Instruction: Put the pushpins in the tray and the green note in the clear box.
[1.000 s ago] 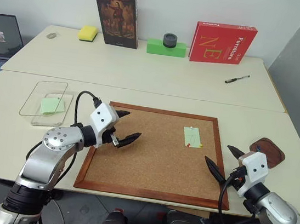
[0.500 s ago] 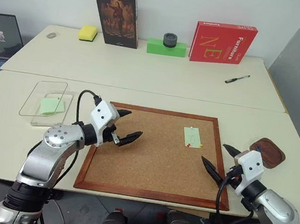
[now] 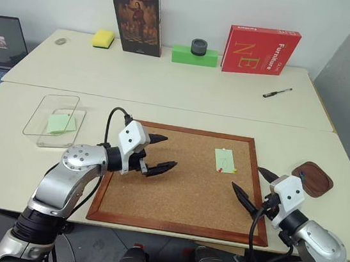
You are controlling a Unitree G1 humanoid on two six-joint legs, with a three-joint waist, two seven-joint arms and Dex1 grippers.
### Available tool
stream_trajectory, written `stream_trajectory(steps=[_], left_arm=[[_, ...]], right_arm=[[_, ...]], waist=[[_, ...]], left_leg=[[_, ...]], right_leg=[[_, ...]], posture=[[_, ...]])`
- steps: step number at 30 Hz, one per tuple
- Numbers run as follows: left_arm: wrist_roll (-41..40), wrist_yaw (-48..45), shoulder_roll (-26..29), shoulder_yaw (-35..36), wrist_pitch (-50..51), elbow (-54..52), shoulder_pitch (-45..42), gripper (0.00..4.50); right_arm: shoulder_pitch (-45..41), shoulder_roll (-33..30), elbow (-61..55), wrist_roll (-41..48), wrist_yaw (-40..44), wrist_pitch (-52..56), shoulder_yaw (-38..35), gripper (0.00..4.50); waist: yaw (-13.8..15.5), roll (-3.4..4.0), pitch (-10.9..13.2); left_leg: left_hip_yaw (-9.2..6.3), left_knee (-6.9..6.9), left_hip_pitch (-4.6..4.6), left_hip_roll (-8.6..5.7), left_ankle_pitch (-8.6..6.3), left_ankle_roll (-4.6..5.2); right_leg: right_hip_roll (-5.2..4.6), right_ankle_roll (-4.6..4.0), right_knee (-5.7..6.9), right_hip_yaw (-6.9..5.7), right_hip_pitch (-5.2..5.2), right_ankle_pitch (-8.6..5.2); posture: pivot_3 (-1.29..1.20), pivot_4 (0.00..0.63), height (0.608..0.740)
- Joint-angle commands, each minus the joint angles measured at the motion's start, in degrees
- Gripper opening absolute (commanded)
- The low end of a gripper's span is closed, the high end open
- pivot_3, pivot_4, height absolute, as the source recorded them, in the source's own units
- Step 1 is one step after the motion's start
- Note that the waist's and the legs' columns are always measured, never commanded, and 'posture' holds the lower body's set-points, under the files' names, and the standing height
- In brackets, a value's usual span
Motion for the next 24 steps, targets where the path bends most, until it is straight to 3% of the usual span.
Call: stream_trajectory(steps=[1, 9, 19, 24], left_arm=[[0.48, -0.96, -0.37, -1.00, -1.52, -0.19, -1.61, 3.20], [1.25, -2.26, -2.18, -2.46, -3.61, 3.87, -2.33, 1.86], [3.72, -4.07, -4.96, -6.38, -7.27, 9.67, -0.89, 0.03], [7.00, -5.57, -4.91, -8.80, -9.86, 14.40, -1.28, 0.03]], right_arm=[[-0.74, -0.70, -2.78, 1.65, 0.96, -0.33, -1.18, 4.50], [-4.17, -1.27, -1.49, 2.88, 1.14, 1.06, -1.80, 4.50], [-13.55, -1.47, 1.53, 7.44, 0.26, 12.85, -1.37, 4.50], [-20.94, -0.67, 6.64, 7.42, 1.05, 15.55, 0.87, 4.50]], waist=[[0.00, 0.00, 0.00], [-0.01, 0.00, 0.00], [-0.07, 0.00, 0.00], [-0.07, 0.01, 0.00]], left_leg=[[0.00, 0.00, 0.00, 0.00, 0.00, 0.00], [-0.01, 0.00, 0.00, 0.00, 0.00, 0.00], [-0.01, -0.01, 0.01, -0.01, 0.00, 0.00], [-0.01, 0.00, 0.00, -0.02, 0.00, 0.00]], right_leg=[[0.00, 0.00, 0.00, 0.00, 0.00, 0.00], [0.00, 0.01, 0.01, -0.02, 0.00, 0.00], [0.01, 0.26, 0.01, 0.00, 0.00, 0.15], [0.01, 0.27, 0.00, 0.00, 0.00, 0.16]], posture=[[0.00, 0.150, 0.740], [0.00, 0.150, 0.740], [0.00, 0.150, 0.740], [0.00, 0.150, 0.740]])
